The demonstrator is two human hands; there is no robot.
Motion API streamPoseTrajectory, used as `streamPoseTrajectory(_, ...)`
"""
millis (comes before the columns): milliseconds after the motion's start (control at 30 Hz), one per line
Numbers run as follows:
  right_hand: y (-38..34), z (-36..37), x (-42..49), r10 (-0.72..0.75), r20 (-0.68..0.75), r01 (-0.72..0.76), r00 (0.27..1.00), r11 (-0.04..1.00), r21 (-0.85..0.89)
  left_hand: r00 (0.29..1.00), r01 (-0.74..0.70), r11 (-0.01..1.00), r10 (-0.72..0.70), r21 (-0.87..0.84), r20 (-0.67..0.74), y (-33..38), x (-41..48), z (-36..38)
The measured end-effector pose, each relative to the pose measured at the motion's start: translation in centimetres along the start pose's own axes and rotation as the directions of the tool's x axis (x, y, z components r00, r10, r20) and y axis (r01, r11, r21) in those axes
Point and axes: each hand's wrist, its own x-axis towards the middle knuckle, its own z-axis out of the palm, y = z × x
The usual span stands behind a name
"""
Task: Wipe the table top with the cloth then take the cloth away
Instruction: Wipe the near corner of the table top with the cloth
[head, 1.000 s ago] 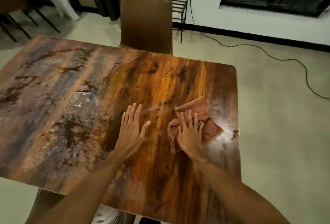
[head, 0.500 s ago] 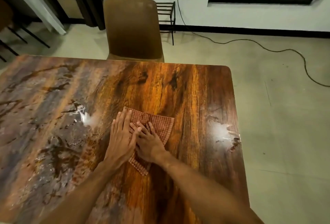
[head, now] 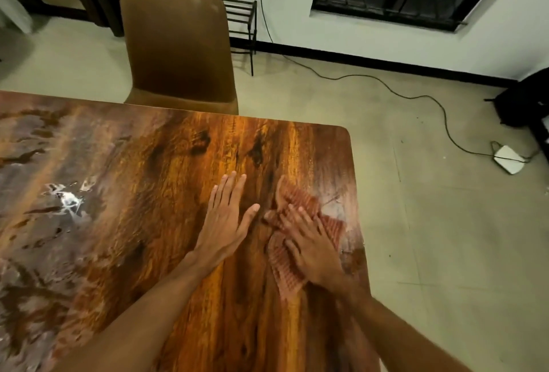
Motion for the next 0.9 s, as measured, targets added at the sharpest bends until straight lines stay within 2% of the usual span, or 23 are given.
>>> streamPoseTrajectory(100, 5.5, -4.4, 5.5, 0.226, -0.058, -0.227, 0.972, 0.974, -0.006, 1.0, 0.005, 1.0, -0.005, 0.003, 0.01, 1.3, 0.2, 1.4)
streamPoseTrajectory(167, 6.5, -4.5, 6.4, 0.238, -0.08, -0.24, 0.968, 0.97, -0.027, 0.999, 0.026, 1.0, -0.026, 0.011, 0.025, 2.6, 0.1, 2.4)
streamPoseTrajectory(233, 5.2, -2.5, 3.5, 0.189, -0.09, -0.193, 0.978, 0.98, -0.038, 0.998, 0.063, 0.998, -0.063, 0.008, 0.026, 3.9, -0.2, 3.4)
streamPoseTrajectory(300, 3.9, -0.2, -1.2, 0.074, -0.076, -0.075, 0.994, 0.997, -0.018, 0.995, 0.104, 0.994, -0.104, 0.023, 0.003, 5.4, -0.1, 4.3)
streamPoseTrajectory(400, 7.5, -1.2, -1.9, -0.103, -0.01, 0.103, 0.995, 0.995, -0.008, 0.99, 0.134, 0.99, -0.131, 0.054, -0.047, 7.6, -0.3, 5.9)
streamPoseTrajectory(533, 13.3, -7.4, 7.0, 0.007, -0.034, -0.011, 0.999, 0.994, -0.112, 0.982, 0.174, 0.981, -0.166, 0.087, -0.09, 9.6, -1.2, 7.7)
streamPoseTrajectory(600, 13.7, -7.7, 7.4, 0.001, -0.023, -0.003, 1.0, 0.994, -0.108, 0.977, 0.202, 0.974, -0.194, 0.098, -0.089, 10.6, -2.2, 8.3)
streamPoseTrajectory(667, 12.5, -5.5, 3.4, -0.059, -0.025, 0.056, 0.998, 0.995, -0.083, 0.973, 0.222, 0.971, -0.215, 0.085, -0.091, 11.5, -3.4, 8.7)
streamPoseTrajectory(733, 10.9, -2.8, -3.1, -0.188, 0.004, 0.188, 0.982, 0.981, -0.044, 0.968, 0.239, 0.969, -0.233, 0.065, -0.09, 12.2, -4.5, 8.7)
streamPoseTrajectory(833, 11.3, -1.4, -6.9, -0.377, 0.122, 0.383, 0.918, 0.923, -0.028, 0.968, 0.238, 0.97, -0.233, 0.044, -0.096, 12.4, -6.2, 8.9)
streamPoseTrajectory(900, 12.0, -2.6, -4.3, -0.332, 0.109, 0.341, 0.937, 0.937, -0.075, 0.967, 0.241, 0.969, -0.234, 0.056, -0.101, 12.1, -7.5, 8.8)
